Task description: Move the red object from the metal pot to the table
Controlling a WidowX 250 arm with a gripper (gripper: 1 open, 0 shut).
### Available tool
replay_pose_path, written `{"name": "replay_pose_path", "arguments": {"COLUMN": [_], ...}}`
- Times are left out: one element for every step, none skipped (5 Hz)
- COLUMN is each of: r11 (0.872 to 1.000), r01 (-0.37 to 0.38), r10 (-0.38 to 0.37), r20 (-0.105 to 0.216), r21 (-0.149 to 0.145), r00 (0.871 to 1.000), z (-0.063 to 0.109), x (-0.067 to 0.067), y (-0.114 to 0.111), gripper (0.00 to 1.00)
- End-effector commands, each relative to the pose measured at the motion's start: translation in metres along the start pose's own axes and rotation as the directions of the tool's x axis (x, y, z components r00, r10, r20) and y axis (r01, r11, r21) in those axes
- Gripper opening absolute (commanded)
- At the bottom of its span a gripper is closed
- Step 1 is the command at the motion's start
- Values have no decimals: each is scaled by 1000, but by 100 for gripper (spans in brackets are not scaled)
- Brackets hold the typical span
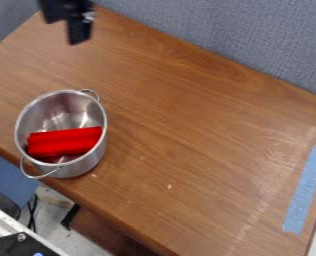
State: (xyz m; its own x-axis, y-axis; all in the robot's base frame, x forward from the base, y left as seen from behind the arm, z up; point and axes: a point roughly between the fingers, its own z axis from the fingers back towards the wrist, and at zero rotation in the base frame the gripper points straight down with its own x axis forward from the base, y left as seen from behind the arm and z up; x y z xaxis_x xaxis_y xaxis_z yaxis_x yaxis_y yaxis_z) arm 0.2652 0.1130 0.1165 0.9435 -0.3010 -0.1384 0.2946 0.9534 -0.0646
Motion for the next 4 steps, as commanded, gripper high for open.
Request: {"name": "replay_pose_path", "arguments": {"r11": [992, 974, 971, 954], "r01": [-122, -225, -241, -298], "r10": [121, 225, 240, 298], "r20": [54, 59, 94, 102], "r21": [25, -6, -7, -23], "r00": [991, 973, 966, 949], "z": [22, 25, 24, 21], "x": [6, 27, 5, -16], "y": [-4, -14, -23, -30], "gripper": [100, 100, 100, 100]}}
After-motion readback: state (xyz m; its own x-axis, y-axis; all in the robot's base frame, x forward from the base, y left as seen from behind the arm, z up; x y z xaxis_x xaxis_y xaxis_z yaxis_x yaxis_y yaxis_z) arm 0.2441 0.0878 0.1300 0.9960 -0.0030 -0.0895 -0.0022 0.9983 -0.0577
